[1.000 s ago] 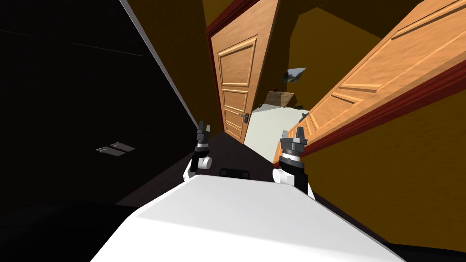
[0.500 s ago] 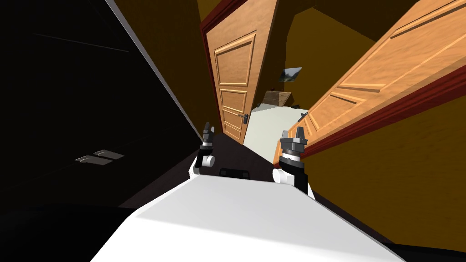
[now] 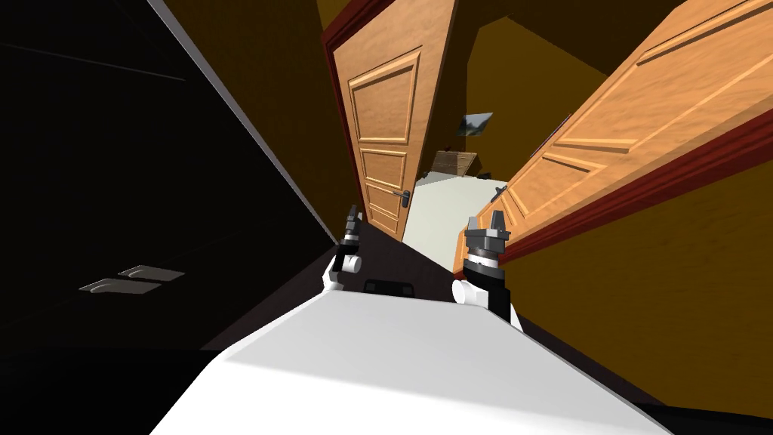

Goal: Push the door open

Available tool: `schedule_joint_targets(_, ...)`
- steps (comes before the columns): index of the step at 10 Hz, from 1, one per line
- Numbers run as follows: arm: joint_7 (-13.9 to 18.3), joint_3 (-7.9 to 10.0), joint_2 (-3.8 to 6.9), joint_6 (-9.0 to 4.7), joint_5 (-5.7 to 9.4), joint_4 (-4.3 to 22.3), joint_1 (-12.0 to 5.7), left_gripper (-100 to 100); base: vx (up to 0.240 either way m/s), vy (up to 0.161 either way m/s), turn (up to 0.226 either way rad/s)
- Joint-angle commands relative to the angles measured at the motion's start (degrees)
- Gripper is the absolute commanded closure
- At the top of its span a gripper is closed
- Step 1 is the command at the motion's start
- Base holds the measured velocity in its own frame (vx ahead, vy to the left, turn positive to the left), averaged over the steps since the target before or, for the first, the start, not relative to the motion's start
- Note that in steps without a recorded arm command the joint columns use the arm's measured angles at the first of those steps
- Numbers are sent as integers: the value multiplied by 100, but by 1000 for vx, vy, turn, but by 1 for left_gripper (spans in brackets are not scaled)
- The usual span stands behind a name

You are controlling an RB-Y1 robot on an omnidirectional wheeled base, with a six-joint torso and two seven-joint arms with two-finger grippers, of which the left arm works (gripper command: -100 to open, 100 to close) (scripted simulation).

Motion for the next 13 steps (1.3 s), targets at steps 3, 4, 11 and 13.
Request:
schedule_joint_targets(3,0,-103,17,62,126,649,-409,-100,98,42,-68)
schedule_joint_targets(4,-4,-137,13,79,158,825,-517,-100,79,38,-91)
schedule_joint_targets(11,-30,-345,-35,180,347,1860,-1167,-100,82,35,-69)
schedule_joint_targets(13,-35,-379,-48,196,378,2057,-1273,-100,71,31,-45)
